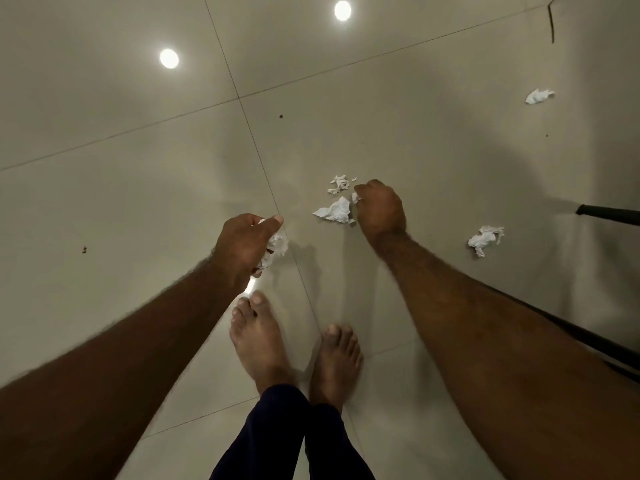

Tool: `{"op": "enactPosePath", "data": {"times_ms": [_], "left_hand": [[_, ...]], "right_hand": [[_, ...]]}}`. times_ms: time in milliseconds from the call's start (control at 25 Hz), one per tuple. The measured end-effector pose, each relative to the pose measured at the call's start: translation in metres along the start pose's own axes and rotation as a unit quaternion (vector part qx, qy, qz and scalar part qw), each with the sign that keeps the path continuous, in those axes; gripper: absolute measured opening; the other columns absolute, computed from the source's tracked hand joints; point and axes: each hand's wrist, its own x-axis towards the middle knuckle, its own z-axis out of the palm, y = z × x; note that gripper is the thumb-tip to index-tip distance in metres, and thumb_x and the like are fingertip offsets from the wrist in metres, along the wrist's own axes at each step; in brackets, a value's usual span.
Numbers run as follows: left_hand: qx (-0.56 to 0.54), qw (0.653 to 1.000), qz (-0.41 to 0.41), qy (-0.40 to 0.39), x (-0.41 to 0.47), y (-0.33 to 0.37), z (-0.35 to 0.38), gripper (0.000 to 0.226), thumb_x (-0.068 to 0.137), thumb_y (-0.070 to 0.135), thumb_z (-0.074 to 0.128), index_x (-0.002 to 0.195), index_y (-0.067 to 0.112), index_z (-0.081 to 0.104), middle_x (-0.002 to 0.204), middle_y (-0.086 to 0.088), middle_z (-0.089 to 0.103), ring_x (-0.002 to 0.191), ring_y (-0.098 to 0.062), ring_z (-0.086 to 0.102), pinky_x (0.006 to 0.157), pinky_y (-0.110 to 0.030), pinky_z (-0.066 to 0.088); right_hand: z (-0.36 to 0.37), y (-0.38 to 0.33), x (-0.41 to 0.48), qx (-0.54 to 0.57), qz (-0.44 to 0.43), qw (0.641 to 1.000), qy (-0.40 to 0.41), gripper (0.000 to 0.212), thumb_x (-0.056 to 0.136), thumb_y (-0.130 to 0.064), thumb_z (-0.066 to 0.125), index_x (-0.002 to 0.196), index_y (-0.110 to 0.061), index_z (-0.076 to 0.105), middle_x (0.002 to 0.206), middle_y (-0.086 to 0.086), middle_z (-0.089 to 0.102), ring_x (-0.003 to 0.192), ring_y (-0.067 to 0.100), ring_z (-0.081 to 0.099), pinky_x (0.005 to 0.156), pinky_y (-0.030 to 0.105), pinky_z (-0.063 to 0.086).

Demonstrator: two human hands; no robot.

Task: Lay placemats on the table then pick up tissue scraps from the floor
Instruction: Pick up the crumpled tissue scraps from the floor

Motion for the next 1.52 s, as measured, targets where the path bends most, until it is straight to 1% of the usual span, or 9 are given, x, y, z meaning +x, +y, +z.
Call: {"op": "enactPosePath", "data": {"times_ms": [160,360,560,840,1040,1160,1280,1360,1520], "left_hand": [[-0.014,1.000,-0.001,0.006,0.002,0.006,-0.004,0.032,0.092,0.038,0.072,0.086,0.009,0.060,0.059,-0.008,0.063,0.038,-0.018,0.038,0.043,-0.024,0.032],[-0.023,1.000,0.012,0.009,0.004,0.019,0.002,0.033,0.094,0.034,0.072,0.075,0.010,0.060,0.052,-0.005,0.061,0.036,-0.019,0.039,0.040,-0.022,0.031],[-0.032,0.999,-0.005,0.013,0.006,0.022,0.004,0.031,0.094,0.035,0.073,0.090,0.006,0.061,0.052,-0.004,0.058,0.036,-0.018,0.039,0.039,-0.021,0.031],[-0.032,0.999,-0.014,0.009,0.006,0.018,0.007,0.031,0.093,0.035,0.074,0.084,0.009,0.059,0.048,-0.001,0.058,0.037,-0.018,0.040,0.040,-0.022,0.030],[-0.074,0.995,-0.061,0.001,0.002,0.020,0.015,0.026,0.093,0.032,0.073,0.090,0.008,0.064,0.067,-0.013,0.066,0.048,-0.024,0.053,0.043,-0.023,0.039],[-0.225,0.957,-0.162,-0.084,-0.008,0.031,0.026,0.029,0.102,0.031,0.057,0.087,0.006,0.058,0.081,-0.017,0.061,0.062,-0.025,0.049,0.040,-0.023,0.043],[-0.250,0.950,-0.166,-0.088,-0.018,0.037,0.039,0.037,0.103,0.030,0.055,0.117,-0.003,0.065,0.113,-0.021,0.067,0.100,-0.036,0.066,0.080,-0.041,0.060],[-0.214,0.964,-0.141,-0.070,-0.028,0.040,0.043,0.042,0.100,0.025,0.058,0.131,-0.005,0.063,0.128,-0.028,0.067,0.118,-0.044,0.065,0.103,-0.054,0.053],[-0.148,0.981,-0.100,-0.072,-0.047,0.057,0.053,0.019,0.094,0.021,0.065,0.101,0.006,0.074,0.098,-0.019,0.076,0.078,-0.031,0.074,0.064,-0.035,0.060]], "right_hand": [[-0.018,-0.006,0.018,0.001,-0.081,0.997,0.015,0.039,0.081,0.000,0.057,0.117,-0.008,0.071,0.115,0.014,0.067,0.103,0.038,0.061,0.083,0.038,0.046],[-0.009,-0.024,0.011,-0.026,-0.163,0.984,-0.066,0.070,0.080,-0.048,0.051,0.138,-0.009,0.055,0.146,0.007,0.051,0.124,0.033,0.048,0.102,0.040,0.043],[0.018,-0.020,-0.021,-0.127,-0.214,0.966,-0.073,0.054,0.092,-0.030,0.060,0.143,-0.017,0.050,0.155,0.006,0.040,0.132,0.033,0.042,0.088,0.044,0.050],[0.039,-0.019,-0.038,-0.030,-0.233,0.972,-0.015,0.029,0.076,0.009,0.060,0.101,0.001,0.071,0.110,0.020,0.067,0.091,0.040,0.062,0.060,0.044,0.055],[0.035,-0.033,-0.038,0.106,-0.113,0.988,0.011,0.016,0.083,0.002,0.064,0.093,-0.001,0.076,0.097,0.017,0.071,0.090,0.037,0.065,0.075,0.041,0.053],[0.020,-0.061,-0.057,0.311,0.039,0.944,0.103,0.010,0.080,-0.006,0.074,0.089,-0.007,0.080,0.086,0.010,0.075,0.080,0.023,0.068,0.076,0.036,0.053],[0.005,-0.090,-0.082,0.412,0.118,0.900,0.081,0.028,0.080,-0.006,0.073,0.106,-0.015,0.078,0.100,0.003,0.076,0.090,0.014,0.070,0.086,0.030,0.055],[-0.009,-0.096,-0.091,0.430,0.150,0.889,0.053,0.044,0.083,-0.003,0.068,0.125,-0.017,0.069,0.111,0.001,0.074,0.099,0.013,0.069,0.093,0.028,0.054],[-0.041,-0.102,-0.101,0.427,0.153,0.890,0.045,0.067,0.081,-0.001,0.062,0.144,-0.020,0.051,0.107,-0.002,0.071,0.094,0.014,0.067,0.089,0.027,0.054]]}}
